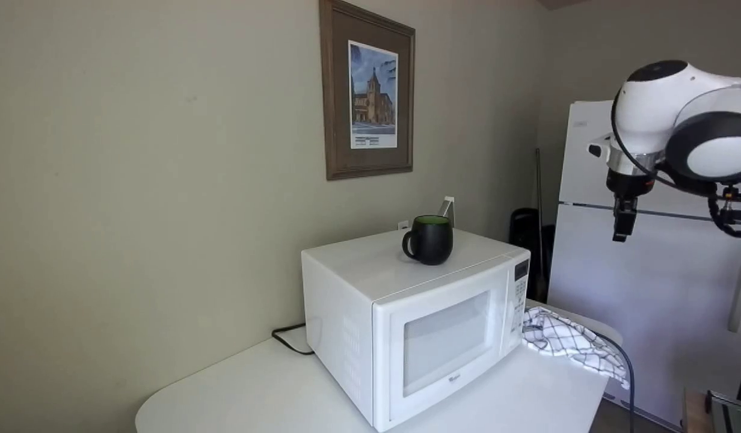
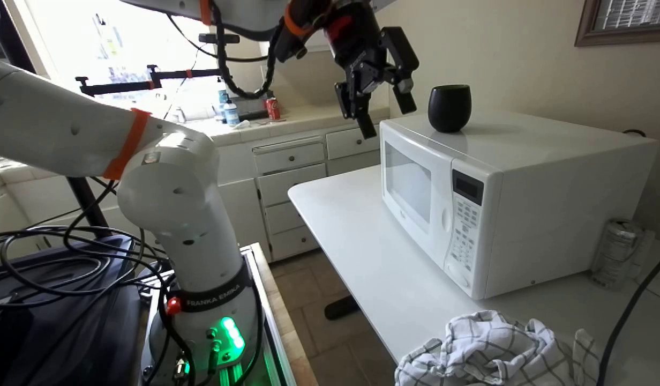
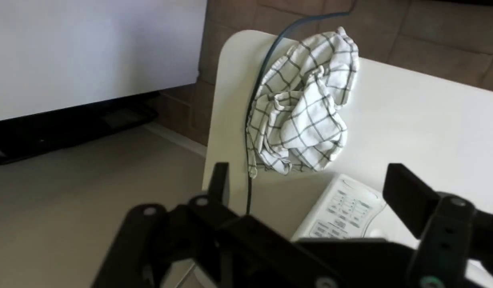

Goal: Open the microwave door by pressing the bottom right button

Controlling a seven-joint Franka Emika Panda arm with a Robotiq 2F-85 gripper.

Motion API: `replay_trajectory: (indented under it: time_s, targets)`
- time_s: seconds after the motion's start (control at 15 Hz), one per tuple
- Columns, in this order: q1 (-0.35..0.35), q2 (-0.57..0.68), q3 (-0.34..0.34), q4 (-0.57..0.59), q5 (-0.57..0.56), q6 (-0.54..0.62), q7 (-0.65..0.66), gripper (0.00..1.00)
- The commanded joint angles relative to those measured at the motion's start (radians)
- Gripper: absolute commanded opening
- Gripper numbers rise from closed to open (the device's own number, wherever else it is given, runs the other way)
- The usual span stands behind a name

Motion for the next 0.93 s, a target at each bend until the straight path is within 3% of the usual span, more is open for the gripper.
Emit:
replay_trajectory:
  time_s: [0.0,0.53,0.87]
  targets:
    - [0.024,0.028,0.085,-0.041,-0.135,0.043,0.114,0.68]
    - [0.126,0.297,0.237,-0.066,-0.312,0.185,0.366,0.04]
    - [0.108,0.525,0.247,-0.068,-0.564,0.279,0.594,0.00]
